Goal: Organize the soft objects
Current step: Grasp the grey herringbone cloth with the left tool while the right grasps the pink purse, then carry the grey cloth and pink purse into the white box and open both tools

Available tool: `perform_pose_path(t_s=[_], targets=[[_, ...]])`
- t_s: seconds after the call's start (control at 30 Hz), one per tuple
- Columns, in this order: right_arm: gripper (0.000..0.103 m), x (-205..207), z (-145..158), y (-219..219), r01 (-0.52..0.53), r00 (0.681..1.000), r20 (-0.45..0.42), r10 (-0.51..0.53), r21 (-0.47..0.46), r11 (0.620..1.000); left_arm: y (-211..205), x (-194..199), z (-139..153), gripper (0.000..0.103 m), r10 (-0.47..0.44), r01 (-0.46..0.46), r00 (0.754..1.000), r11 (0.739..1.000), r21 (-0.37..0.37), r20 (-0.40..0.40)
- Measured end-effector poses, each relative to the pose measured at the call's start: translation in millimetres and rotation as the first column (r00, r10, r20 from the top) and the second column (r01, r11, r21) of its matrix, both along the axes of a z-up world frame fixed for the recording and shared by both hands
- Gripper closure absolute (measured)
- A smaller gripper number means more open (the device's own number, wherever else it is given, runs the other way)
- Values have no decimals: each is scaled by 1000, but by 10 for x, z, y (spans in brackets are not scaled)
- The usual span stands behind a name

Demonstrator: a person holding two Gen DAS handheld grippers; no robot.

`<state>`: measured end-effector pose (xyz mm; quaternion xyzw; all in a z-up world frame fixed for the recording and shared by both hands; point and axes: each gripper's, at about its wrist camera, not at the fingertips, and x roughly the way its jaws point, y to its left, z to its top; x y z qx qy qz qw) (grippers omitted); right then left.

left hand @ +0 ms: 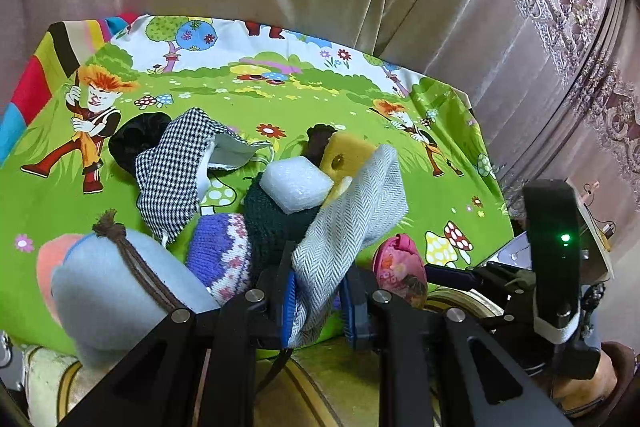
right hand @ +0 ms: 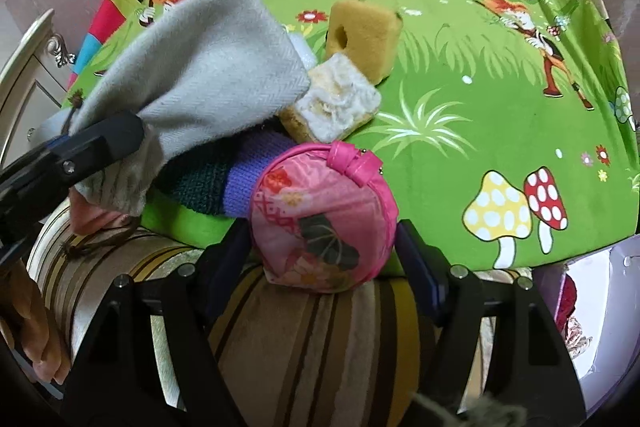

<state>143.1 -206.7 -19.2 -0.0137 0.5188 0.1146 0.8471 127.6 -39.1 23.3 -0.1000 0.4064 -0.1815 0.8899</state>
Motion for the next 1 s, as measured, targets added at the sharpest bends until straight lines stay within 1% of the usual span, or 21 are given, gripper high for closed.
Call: perform_pose_path(t_s=[0.17,0.53,0.77,1.0], targets=[[27,-150,124,-26,1,999,40,-1,7,1000,-112,-103,66,83,3,-3,1000,1000,9,16],[27,-450,317,-485,59,994,82,-67,103,993,-458,-298,156,83,-6,6,1000,1000,8,13],[27,-671,425,-887,110,986,113,-126,133,985,-802,-387,199,83,-47,47,999,999,4,5],[27,-969,507,-1477,213,962,143,-233,140,967,-1263,-495,245,83,-132,132,991,991,11,-1]])
